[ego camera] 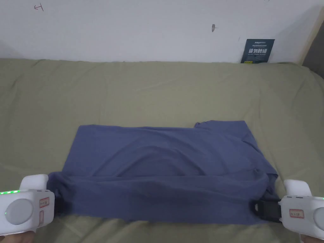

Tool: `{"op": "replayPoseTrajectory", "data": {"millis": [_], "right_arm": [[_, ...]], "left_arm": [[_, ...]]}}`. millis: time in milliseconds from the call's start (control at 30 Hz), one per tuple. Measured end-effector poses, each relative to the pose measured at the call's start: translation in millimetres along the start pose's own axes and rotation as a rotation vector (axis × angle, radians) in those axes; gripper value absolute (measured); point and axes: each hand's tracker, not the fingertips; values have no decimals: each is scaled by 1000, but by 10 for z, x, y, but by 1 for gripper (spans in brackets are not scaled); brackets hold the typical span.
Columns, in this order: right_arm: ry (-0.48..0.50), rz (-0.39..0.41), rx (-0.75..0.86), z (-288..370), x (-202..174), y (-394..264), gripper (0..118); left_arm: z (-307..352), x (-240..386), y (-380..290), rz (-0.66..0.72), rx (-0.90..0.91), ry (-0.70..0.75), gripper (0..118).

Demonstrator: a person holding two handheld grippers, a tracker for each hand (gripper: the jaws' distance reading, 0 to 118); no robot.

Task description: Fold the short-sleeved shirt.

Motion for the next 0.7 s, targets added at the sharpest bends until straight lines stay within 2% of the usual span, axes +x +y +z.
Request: {"op": "replayPoseTrajectory", "data": {"millis": [33, 67, 100, 133, 200, 400, 700], "right_arm": [[-3, 0, 0, 3, 4, -30, 41], [21, -2, 19, 34, 2, -34, 20], [66, -14, 13, 71, -21, -26, 19], [65, -18, 28, 114, -67, -42, 19], [17, 42, 43, 177, -156, -44, 19], [55, -5, 59, 445, -80, -116, 19], [69, 20, 52, 907, -20, -576, 19]], "left_arm": [[0, 5, 0, -1, -1, 1, 2], [4, 9, 1, -3, -2, 0, 2], [15, 16, 3, -6, -1, 4, 2], [27, 17, -2, -8, -3, 5, 2], [69, 12, -8, -7, 2, 11, 2], [266, 31, -56, -17, 6, 22, 2], [760, -106, -601, -29, 6, 20, 2]]}}
